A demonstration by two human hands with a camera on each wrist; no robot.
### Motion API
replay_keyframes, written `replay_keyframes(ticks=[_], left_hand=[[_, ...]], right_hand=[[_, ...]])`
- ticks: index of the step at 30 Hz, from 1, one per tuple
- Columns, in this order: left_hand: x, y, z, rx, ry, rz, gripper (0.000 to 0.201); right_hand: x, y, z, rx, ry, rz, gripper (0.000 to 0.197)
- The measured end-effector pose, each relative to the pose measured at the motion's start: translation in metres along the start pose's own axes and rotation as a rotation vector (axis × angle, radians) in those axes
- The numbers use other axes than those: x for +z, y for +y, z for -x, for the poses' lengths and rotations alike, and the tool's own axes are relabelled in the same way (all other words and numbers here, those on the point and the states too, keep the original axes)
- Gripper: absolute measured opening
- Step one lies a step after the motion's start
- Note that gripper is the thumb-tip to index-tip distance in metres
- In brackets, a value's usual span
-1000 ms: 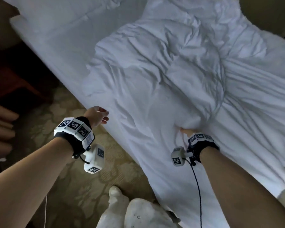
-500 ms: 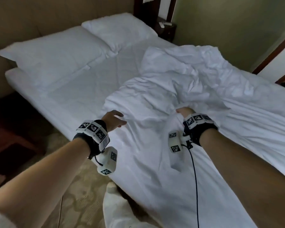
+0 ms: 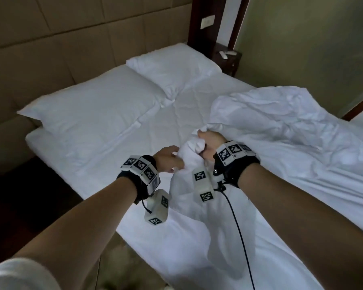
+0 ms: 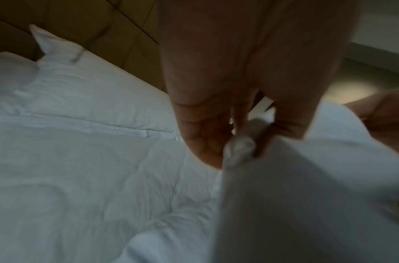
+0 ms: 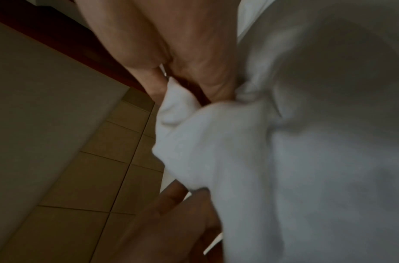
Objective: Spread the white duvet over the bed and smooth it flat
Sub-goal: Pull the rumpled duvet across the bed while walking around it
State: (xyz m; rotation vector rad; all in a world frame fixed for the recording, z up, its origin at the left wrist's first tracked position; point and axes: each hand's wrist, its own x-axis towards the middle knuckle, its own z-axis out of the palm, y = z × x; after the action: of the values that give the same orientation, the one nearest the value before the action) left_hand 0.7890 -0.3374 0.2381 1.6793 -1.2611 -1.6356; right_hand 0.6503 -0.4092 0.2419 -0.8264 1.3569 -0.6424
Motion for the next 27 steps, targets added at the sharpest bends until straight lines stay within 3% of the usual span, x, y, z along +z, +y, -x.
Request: replay_keyframes(ticks=[2, 6, 8, 10, 12, 15, 17, 19, 21, 24, 27], left_hand=[[-0.031, 0.000, -0.018, 0.039, 0.069, -0.118, 0.018], [-0.113, 0.002, -0.049, 0.170, 0.152, -0.240, 0.029], [-0.165, 0.005, -0.055, 0.220, 0.190, -0.281, 0.032], [-0.228, 0.006, -0.058, 0.235, 0.234, -0.298, 0.035], [-0.318, 0.005, -0.055, 0.228, 0.316, -0.318, 0.033], [-0.443, 0.003, -0.042, 0.209, 0.522, -0.288, 0.031], [-0.532, -0.013, -0.024, 0.114, 0.670, -0.264, 0.031], [-0.614, -0.054, -0.008, -0.085, 0.760, -0.294, 0.034], [-0.656, -0.098, -0.002, -0.249, 0.787, -0.291, 0.037], [-0.689, -0.145, -0.003, -0.396, 0.793, -0.321, 0.039], [-0.704, -0.162, -0.012, -0.432, 0.814, -0.318, 0.038]], right_hand=[[0.030, -0.012, -0.004, -0.012, 0.019, -0.044, 0.025], [0.096, -0.050, -0.036, 0.005, 0.057, -0.034, 0.020], [0.141, -0.067, -0.055, 0.016, 0.046, 0.003, 0.044], [0.195, -0.086, -0.073, -0.042, 0.010, 0.009, 0.051], [0.272, -0.112, -0.089, -0.120, -0.056, -0.018, 0.044], [0.389, -0.156, -0.096, -0.149, -0.271, -0.076, 0.028], [0.470, -0.178, -0.100, -0.155, -0.438, 0.003, 0.029], [0.536, -0.185, -0.104, -0.143, -0.577, 0.136, 0.034], [0.563, -0.178, -0.114, -0.125, -0.608, 0.220, 0.034], [0.571, -0.154, -0.144, -0.021, -0.525, 0.240, 0.028], [0.543, -0.127, -0.172, 0.066, -0.279, 0.305, 0.024]])
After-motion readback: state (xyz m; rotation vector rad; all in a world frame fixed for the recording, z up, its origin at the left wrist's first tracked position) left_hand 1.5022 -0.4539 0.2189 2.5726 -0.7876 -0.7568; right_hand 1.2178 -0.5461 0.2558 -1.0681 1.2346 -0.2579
